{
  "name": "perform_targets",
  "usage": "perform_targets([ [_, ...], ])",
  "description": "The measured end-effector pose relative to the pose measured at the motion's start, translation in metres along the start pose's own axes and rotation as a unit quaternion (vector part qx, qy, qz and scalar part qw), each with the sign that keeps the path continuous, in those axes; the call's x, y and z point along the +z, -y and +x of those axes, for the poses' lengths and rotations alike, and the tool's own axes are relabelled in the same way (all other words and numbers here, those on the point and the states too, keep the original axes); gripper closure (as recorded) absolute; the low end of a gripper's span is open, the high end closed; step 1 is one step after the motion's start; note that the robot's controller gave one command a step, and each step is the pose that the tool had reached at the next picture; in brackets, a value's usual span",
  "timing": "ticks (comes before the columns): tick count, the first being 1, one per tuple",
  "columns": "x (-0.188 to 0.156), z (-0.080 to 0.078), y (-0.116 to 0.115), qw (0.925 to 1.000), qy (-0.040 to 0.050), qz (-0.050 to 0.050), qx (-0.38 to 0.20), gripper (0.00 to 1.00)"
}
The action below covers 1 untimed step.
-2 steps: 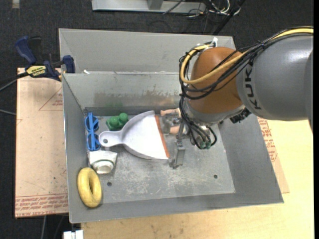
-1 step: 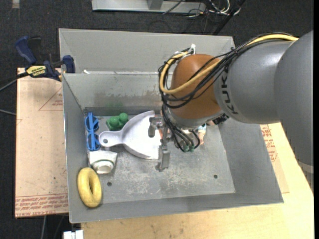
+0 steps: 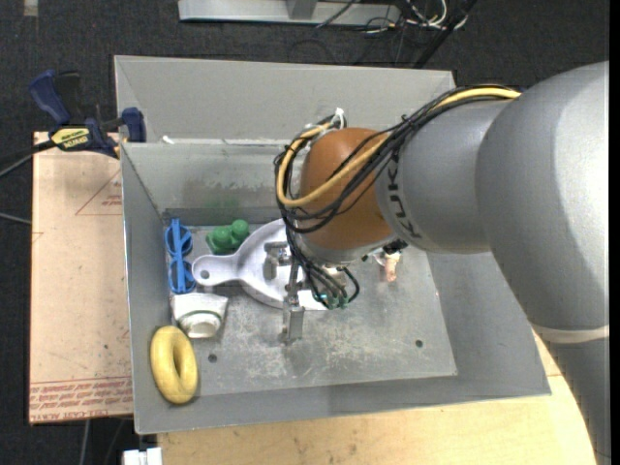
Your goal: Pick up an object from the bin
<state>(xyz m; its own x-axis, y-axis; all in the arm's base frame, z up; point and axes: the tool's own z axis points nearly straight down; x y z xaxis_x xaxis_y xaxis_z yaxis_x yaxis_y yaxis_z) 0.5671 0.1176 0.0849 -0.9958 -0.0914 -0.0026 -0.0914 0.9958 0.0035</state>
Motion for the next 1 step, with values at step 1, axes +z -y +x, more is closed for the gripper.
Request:
perform_targets([
  [1, 0.0031, -0.0007, -0.0004, 1.0, -0.0003, 0.0, 0.001, 1.0],
])
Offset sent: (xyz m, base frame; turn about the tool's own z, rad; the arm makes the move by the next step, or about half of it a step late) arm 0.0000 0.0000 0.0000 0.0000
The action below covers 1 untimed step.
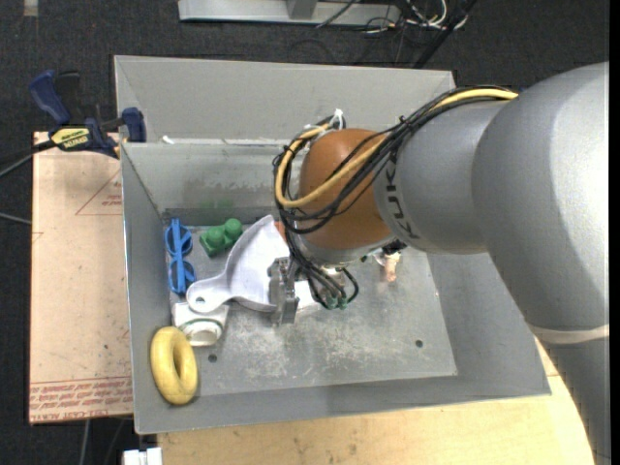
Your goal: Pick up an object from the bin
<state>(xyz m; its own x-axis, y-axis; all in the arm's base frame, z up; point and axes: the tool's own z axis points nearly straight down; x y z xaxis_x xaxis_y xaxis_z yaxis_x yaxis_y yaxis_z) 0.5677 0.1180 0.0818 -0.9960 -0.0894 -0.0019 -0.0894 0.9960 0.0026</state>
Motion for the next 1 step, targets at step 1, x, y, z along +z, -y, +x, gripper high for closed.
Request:
perform_targets([
  [1, 0.0, 0.0, 0.0001, 1.0, 0.0, 0.0, 0.0, 1.0],
])
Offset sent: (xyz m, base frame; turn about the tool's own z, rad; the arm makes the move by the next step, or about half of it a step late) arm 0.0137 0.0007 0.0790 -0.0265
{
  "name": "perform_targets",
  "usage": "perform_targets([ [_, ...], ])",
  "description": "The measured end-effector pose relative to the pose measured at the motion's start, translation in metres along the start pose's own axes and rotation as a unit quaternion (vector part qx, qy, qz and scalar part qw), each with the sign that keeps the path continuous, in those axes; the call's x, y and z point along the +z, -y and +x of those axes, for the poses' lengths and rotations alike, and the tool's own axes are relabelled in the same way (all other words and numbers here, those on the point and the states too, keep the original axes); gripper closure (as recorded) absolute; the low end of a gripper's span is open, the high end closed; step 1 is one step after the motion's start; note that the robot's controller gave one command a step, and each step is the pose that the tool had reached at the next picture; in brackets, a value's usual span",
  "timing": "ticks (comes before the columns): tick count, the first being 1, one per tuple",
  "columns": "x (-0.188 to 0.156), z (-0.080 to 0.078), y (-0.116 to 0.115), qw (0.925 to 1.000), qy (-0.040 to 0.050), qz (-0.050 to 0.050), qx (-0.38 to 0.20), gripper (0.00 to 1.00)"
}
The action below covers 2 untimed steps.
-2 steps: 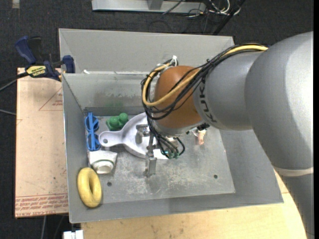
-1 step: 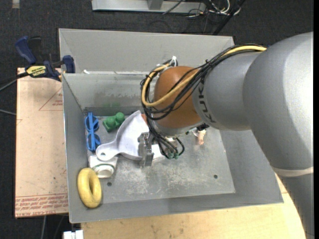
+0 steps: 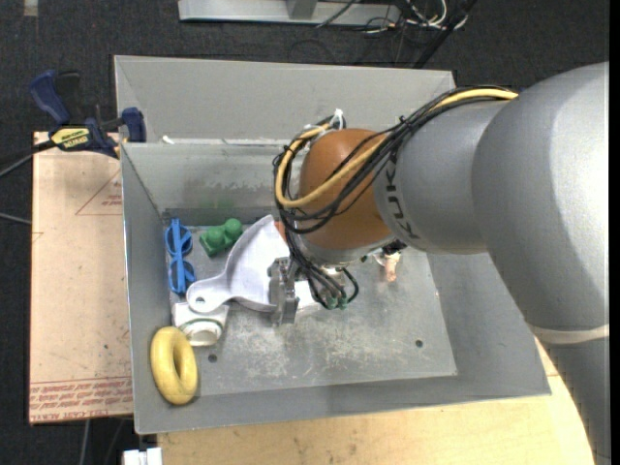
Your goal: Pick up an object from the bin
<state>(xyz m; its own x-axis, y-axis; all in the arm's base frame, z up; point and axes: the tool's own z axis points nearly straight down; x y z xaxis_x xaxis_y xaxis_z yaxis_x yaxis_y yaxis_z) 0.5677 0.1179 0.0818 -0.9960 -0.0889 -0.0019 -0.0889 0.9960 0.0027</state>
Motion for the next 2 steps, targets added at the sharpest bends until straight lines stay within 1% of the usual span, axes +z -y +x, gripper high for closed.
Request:
perform_targets([
  [1, -0.039, -0.005, 0.0, 1.0, -0.0042, 0.0, -0.007, 1.0],
  [2, -0.101, -0.012, 0.003, 1.0, -0.0007, 0.0, -0.009, 1.0],
])
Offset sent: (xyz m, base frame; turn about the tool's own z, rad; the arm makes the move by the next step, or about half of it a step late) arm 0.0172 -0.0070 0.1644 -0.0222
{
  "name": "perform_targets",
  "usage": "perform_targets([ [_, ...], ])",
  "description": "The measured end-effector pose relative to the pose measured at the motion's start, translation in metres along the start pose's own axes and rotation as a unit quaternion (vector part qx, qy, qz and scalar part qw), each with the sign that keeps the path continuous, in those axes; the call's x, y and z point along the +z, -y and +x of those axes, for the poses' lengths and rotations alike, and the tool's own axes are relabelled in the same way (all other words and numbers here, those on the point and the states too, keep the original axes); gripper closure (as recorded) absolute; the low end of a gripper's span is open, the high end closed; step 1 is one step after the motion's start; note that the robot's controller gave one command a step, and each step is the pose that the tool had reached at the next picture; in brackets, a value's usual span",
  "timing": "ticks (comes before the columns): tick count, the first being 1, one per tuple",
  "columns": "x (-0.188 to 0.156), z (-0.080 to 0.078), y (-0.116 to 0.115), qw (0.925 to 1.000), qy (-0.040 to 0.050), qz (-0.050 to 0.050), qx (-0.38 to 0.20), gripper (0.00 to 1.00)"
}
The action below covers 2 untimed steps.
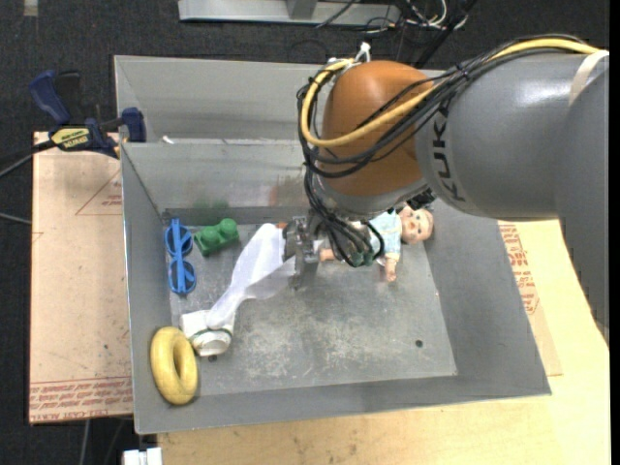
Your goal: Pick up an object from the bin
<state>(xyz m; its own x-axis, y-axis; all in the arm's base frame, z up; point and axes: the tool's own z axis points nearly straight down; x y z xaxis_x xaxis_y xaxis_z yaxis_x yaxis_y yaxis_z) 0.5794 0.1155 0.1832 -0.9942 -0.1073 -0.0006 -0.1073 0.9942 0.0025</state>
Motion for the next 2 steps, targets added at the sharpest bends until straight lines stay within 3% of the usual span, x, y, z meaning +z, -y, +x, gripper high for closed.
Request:
perform_targets([
  [1, 0.004, -0.01, 0.015, 1.0, 0.0094, -0.001, 0.0, 1.0],
  [2, -0.073, 0.014, 0.013, 0.9999, 0.0013, 0.0, 0.016, 1.0],
])
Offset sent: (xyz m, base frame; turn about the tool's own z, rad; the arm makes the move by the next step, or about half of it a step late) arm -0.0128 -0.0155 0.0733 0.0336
